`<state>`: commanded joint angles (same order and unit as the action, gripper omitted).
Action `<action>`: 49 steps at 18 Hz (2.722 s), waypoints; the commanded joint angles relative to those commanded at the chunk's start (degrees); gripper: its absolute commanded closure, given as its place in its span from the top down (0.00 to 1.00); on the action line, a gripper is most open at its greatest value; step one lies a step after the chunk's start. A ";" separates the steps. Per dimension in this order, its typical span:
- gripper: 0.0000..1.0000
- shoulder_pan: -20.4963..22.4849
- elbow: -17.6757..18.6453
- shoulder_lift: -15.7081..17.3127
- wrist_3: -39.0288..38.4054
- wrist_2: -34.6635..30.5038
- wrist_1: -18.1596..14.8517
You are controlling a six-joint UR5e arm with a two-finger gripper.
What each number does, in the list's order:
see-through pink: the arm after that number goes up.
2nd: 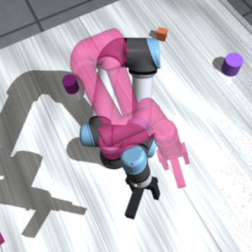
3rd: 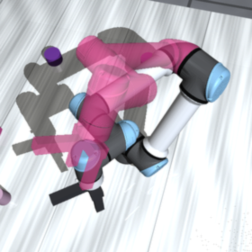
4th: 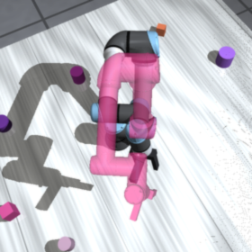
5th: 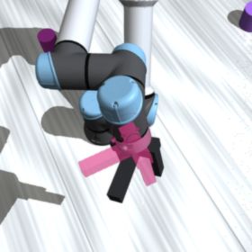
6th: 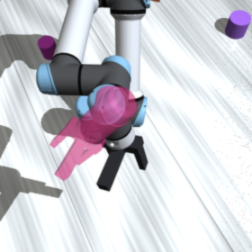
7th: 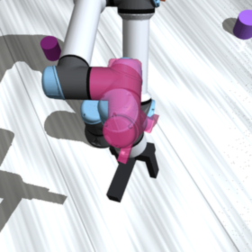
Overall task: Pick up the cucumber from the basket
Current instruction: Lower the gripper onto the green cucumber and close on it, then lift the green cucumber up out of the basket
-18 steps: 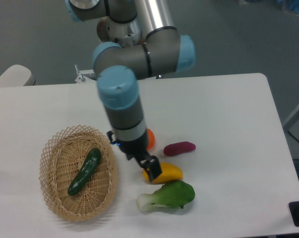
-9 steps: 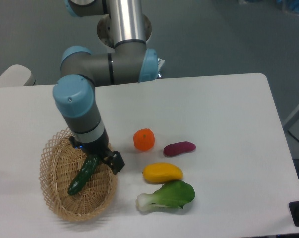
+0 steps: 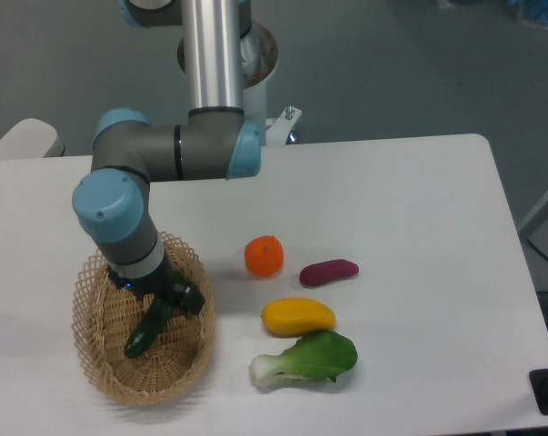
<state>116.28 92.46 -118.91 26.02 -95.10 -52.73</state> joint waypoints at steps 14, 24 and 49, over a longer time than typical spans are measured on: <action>1.00 -1.32 0.35 -2.11 2.55 -0.09 0.18; 0.78 -1.67 0.53 -3.17 2.64 -0.97 0.18; 0.35 6.40 -7.29 3.16 27.74 -1.06 -5.71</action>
<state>122.68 85.17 -115.75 53.76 -96.15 -58.45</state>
